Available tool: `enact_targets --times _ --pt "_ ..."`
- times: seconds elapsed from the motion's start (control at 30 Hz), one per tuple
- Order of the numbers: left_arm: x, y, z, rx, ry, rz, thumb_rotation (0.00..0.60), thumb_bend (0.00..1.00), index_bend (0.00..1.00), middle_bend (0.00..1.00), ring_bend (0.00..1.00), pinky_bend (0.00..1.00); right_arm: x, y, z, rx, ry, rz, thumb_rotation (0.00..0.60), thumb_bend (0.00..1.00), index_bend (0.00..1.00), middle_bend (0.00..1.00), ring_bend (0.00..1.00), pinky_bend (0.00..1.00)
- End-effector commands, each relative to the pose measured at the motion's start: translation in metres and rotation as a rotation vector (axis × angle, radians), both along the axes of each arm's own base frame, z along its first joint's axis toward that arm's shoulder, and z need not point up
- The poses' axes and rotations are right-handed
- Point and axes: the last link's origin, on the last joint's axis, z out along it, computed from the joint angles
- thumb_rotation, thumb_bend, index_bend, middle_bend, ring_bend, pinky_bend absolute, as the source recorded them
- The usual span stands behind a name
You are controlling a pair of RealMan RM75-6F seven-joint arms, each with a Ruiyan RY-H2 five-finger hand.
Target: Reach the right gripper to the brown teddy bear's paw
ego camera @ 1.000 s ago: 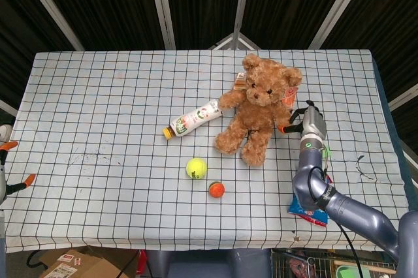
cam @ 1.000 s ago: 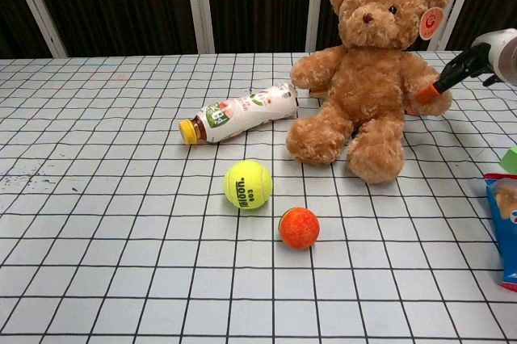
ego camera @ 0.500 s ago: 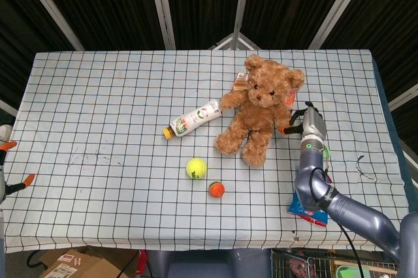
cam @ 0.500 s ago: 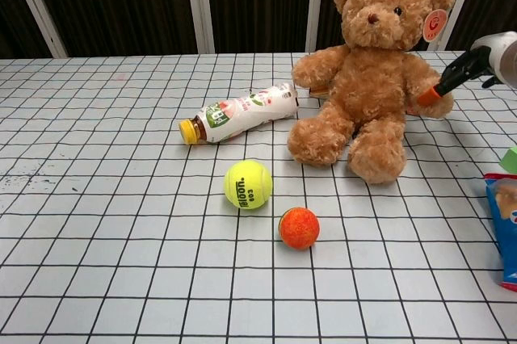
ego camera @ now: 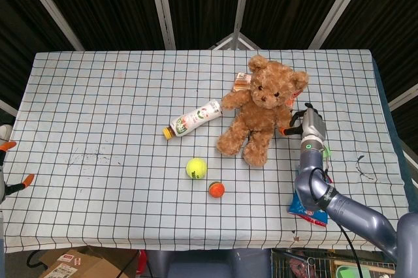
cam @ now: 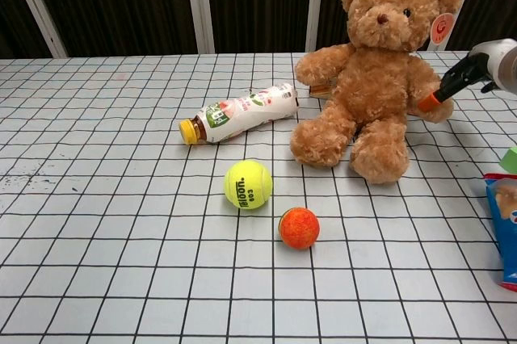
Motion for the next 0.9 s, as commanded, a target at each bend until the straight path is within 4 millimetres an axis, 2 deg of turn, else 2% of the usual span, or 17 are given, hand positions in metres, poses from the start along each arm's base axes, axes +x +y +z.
enact_targets --times 0.03,0.23,0.5,0.77,0.8,0.87,0.9 --pt "0.0 0.0 0.0 -0.002 0.001 0.001 0.6 0.28 0.24 0.0 0.0 0.0 0.002 0.0 0.004 -0.012 0.028 0.013 0.6 0.17 0.77 0.1 0.0 0.0" --pt "0.001 0.0 0.0 0.001 0.0 -0.004 0.6 0.28 0.24 0.0 0.0 0.0 -0.012 0.005 -0.006 0.017 0.021 -0.024 0.6 0.17 0.77 0.1 0.0 0.0" --pt "0.001 0.001 -0.001 -0.005 0.0 -0.002 0.6 0.28 0.24 0.0 0.0 0.0 0.005 0.001 0.007 -0.016 0.034 0.033 0.6 0.17 0.77 0.1 0.0 0.0" --pt "0.0 -0.001 0.0 0.002 0.0 -0.003 0.6 0.28 0.24 0.0 0.0 0.0 -0.003 0.004 -0.001 0.012 0.008 0.009 0.6 0.17 0.76 0.1 0.0 0.0" --pt "0.0 -0.001 0.0 0.002 0.001 -0.003 0.6 0.28 0.24 0.0 0.0 0.0 -0.001 0.003 0.0 0.007 0.009 0.019 0.6 0.17 0.71 0.1 0.0 0.0" --pt "0.0 0.0 0.0 0.0 0.001 -0.002 0.6 0.28 0.24 0.0 0.0 0.0 0.003 0.003 0.004 0.003 0.014 0.038 0.6 0.17 0.56 0.1 0.0 0.0" --pt "0.0 0.0 -0.001 -0.002 0.0 -0.003 0.6 0.28 0.24 0.0 0.0 0.0 0.004 0.003 0.005 0.003 0.011 0.042 0.6 0.17 0.42 0.1 0.0 0.0"
